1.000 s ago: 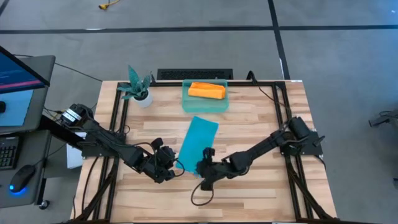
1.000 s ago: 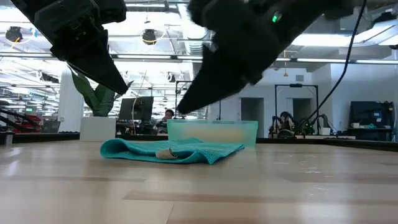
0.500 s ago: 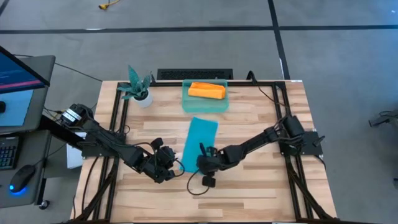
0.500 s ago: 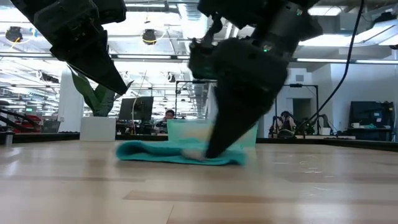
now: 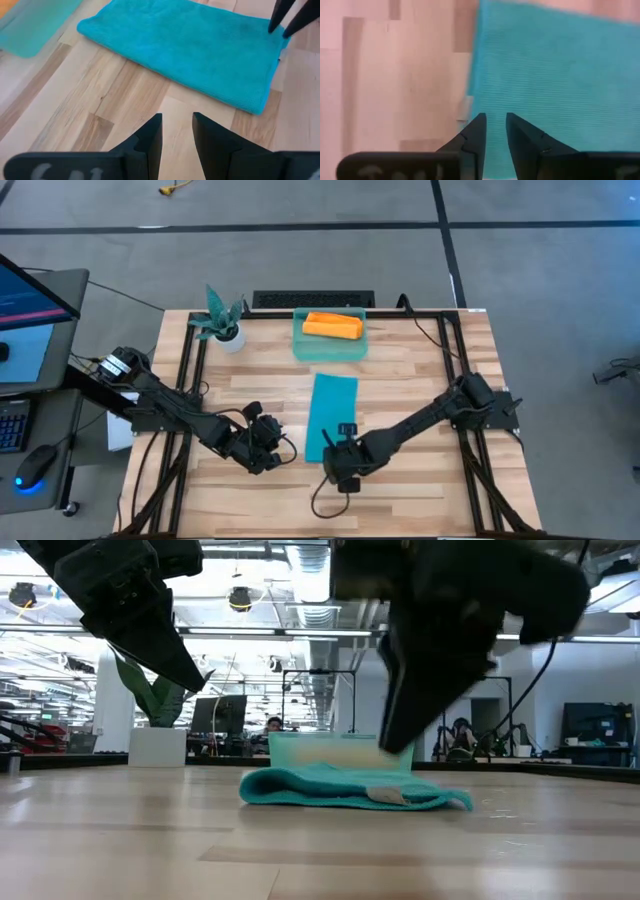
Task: Roll microfiber towels into tight, uniform cylinder then place into a basket
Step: Roll the blue microfiber cloth
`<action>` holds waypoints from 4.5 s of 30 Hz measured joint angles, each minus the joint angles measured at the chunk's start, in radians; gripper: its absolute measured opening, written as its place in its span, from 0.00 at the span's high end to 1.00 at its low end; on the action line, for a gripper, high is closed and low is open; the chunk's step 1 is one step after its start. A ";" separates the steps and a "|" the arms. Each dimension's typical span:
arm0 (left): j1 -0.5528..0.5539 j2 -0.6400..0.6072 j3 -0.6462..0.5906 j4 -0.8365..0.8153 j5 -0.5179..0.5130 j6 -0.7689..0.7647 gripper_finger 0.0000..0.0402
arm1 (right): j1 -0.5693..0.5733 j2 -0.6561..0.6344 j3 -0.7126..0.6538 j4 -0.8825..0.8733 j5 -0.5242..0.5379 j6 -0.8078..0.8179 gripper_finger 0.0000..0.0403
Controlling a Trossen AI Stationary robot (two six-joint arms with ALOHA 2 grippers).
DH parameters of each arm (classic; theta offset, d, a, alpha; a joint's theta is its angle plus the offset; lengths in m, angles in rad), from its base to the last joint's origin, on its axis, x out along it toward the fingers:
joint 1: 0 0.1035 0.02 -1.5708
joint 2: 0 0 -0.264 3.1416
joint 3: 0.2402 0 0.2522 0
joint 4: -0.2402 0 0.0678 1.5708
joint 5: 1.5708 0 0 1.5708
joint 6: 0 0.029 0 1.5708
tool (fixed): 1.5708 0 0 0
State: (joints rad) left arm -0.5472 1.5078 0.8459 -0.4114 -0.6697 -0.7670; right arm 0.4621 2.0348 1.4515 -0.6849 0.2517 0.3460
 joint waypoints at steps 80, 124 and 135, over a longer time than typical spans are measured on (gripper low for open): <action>-0.118 0.211 0.050 0.500 0.010 0.793 0.75 | 0.219 -0.606 -0.651 0.796 0.281 -0.067 0.75; -0.039 0.278 0.118 0.391 0.174 0.656 0.47 | 0.161 -0.310 -0.521 0.706 0.215 -0.119 0.41; -0.033 0.438 0.122 0.530 0.089 0.846 0.51 | 0.167 -0.310 -0.539 0.673 0.203 -0.057 0.40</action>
State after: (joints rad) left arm -0.5804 1.9462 0.9684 0.1188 -0.5810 0.0788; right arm 0.6288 1.7245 0.9127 -0.0116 0.4543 0.2890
